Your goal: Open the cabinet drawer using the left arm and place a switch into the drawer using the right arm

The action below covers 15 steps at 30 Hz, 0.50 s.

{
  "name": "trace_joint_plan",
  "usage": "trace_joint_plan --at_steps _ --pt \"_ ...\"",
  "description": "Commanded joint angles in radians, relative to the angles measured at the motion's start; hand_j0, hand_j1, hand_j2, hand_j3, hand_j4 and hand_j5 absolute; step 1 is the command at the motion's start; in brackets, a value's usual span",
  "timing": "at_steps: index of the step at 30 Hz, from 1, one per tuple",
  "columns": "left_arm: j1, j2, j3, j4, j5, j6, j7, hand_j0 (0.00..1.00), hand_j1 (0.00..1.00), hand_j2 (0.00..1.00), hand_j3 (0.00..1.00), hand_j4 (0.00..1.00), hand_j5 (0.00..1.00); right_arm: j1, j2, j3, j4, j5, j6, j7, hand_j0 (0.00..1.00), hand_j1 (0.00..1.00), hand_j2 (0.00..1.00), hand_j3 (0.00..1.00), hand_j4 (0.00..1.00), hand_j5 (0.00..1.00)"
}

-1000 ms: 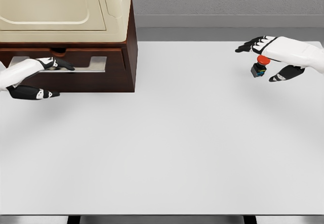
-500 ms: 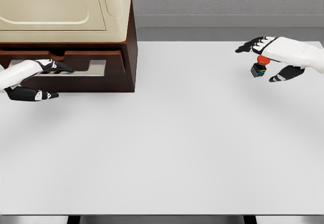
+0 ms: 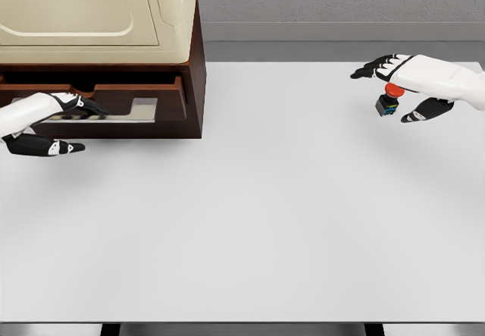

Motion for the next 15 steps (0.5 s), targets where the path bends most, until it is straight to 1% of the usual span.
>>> trace_joint_plan --at_steps 1,4,6,13,14,15 --pt "0.000 0.002 0.003 -0.008 0.034 0.004 0.006 0.75 0.75 0.75 0.75 0.75 0.75 0.000 0.000 -0.001 0.000 -0.006 0.002 -0.001 1.00 1.00 1.00 1.00 1.00 1.00" --pt "0.002 0.003 0.002 -0.008 0.034 0.004 0.006 0.74 0.74 0.74 0.74 0.74 0.74 -0.002 -0.002 -0.001 0.000 -0.006 0.002 -0.001 1.00 1.00 1.00 1.00 1.00 1.00" --pt "0.018 0.003 0.005 -0.011 0.034 0.004 0.006 0.72 0.72 0.72 0.72 0.72 0.72 -0.002 -0.002 -0.001 0.006 -0.006 0.002 -0.001 1.00 1.00 1.00 1.00 1.00 1.00" --pt "0.018 0.006 0.005 -0.012 0.034 0.004 0.008 0.70 0.70 0.70 0.70 0.70 0.70 -0.002 0.000 -0.001 0.012 -0.006 0.002 0.001 1.00 1.00 1.00 1.00 1.00 1.00" --pt "0.020 0.006 0.005 -0.016 0.034 0.004 0.008 0.70 0.70 0.70 0.70 0.70 0.70 -0.014 0.003 0.001 0.040 -0.006 0.002 0.001 1.00 1.00 1.00 1.00 1.00 1.00" --pt "0.020 0.006 0.005 -0.017 0.035 0.004 0.008 0.70 0.70 0.70 0.70 0.70 0.70 -0.028 0.023 0.001 0.069 0.004 0.002 0.001 1.00 1.00 1.00 1.00 1.00 1.00"
